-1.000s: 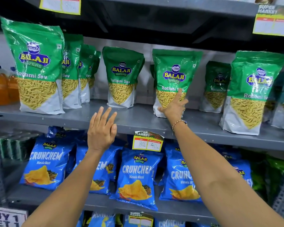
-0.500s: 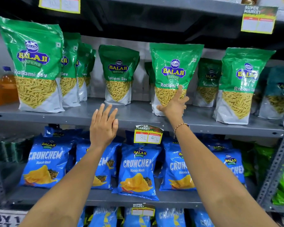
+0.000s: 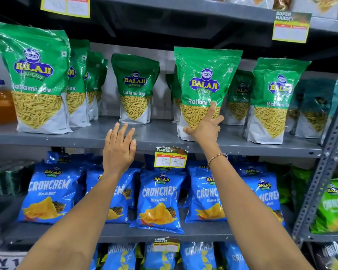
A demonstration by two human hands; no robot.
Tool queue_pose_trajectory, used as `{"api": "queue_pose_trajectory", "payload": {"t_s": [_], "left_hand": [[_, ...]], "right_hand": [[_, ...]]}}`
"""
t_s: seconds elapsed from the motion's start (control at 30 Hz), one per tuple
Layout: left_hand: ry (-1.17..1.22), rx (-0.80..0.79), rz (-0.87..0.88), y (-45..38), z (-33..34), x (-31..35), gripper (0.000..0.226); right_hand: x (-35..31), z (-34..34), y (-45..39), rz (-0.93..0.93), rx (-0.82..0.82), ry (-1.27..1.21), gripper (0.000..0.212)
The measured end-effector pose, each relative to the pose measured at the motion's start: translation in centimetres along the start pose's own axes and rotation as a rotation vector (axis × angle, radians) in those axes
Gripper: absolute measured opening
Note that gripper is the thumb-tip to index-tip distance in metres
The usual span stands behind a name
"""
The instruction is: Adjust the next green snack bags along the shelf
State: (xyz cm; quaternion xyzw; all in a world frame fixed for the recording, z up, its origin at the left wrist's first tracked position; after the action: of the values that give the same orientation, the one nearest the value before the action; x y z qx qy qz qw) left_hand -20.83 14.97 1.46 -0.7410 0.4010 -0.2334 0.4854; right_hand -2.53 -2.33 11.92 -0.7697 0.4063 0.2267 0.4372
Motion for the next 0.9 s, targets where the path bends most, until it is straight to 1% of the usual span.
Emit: {"api": "queue_pose_trajectory", "payload": {"t_s": [0.43,0.5,0.57,0.63,0.67,0.77,0.83,0.9], "left_hand": [[0.025,-0.167,-0.021,-0.3,-1.7,0.2,0.055],[0.015,-0.183,-0.019,-0.3,-2.2,-0.5,0.055],[-0.009,-0.171,-0.053,-0.3,-2.7,-2.0,0.056],[-0.036,-0.182,-0.066,-0.2,-3.2,-4.1,0.058],[-0.047,-0.192,-0.061,0.0,-3.4,-5.2,0.059],[-0.069,-0.197,-0.056,0.6,-4.2,-8.3,0.061],[-0.068,-0.187,-0.066,0.7,-4.9,-10.2,0.060],[-0.067,-0.182,-0.038,1.0,-5.3,-11.8,0.059]], "right_hand": [[0.0,-0.9,1.4,-0.031,0.029,-0.047,0.118],[0.1,-0.8,1.4,-0.032,0.023,-0.072,0.119],[0.1,-0.4,1.5,-0.037,0.048,-0.057,0.118],[0.2,-0.1,2.3,-0.050,0.103,-0.086,0.110],[0.1,0.0,2.9,-0.086,0.151,-0.133,0.103],[-1.5,0.2,5.0,-0.287,0.284,-0.298,0.074],[-3.5,1.2,6.0,-0.390,0.277,-0.363,0.058],[-6.0,2.9,6.2,-0.460,0.242,-0.380,0.051]]}}
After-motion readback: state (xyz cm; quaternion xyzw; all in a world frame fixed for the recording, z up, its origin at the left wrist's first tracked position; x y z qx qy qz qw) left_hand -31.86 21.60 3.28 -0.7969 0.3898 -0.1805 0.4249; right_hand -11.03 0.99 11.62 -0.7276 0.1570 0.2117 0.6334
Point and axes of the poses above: each hand's wrist, its own y-axis away from the middle knuckle, its own z-axis out of the palm, x = y × z, the point moved 1 cm from there along -y, towards the middle knuckle, and after that the axes turned 6 degrees about z, right-handed, at the moved point
